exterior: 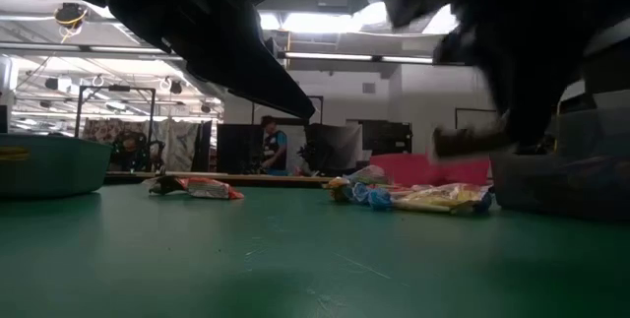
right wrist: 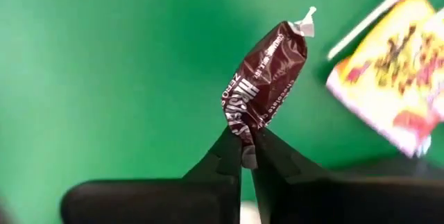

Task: Sort candy
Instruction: Put the brown chocolate bar into the green bin

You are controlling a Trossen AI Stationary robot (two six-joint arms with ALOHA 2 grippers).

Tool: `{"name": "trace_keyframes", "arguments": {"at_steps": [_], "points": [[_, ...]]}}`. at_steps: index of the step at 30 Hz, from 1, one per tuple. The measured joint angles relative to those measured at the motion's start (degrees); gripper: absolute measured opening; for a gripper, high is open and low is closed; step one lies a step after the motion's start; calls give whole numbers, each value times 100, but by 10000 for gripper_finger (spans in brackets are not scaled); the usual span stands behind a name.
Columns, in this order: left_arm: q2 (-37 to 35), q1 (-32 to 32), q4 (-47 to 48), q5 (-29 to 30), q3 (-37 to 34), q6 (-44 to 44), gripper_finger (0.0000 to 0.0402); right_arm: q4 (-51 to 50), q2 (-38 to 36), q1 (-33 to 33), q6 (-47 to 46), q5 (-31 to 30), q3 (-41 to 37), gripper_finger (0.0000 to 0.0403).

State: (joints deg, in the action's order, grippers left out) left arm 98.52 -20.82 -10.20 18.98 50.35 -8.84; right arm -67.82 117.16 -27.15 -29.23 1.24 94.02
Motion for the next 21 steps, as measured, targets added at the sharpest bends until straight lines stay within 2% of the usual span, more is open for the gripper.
{"name": "trace_keyframes", "arguments": {"at_steps": [5, 8, 15, 21], "points": [[0, 0, 5, 0, 0, 0, 131, -917, -24, -423, -52, 447, 739, 9], [0, 0, 5, 0, 0, 0, 131, -1367, -43, -811, -342, 465, 1031, 18], [0, 1, 5, 2, 0, 0, 131, -1956, -153, -1875, -2798, 735, 1023, 11], [0, 9, -6, 2, 0, 0, 131, -1926, -153, -2827, -4340, 869, 1021, 14]]}}
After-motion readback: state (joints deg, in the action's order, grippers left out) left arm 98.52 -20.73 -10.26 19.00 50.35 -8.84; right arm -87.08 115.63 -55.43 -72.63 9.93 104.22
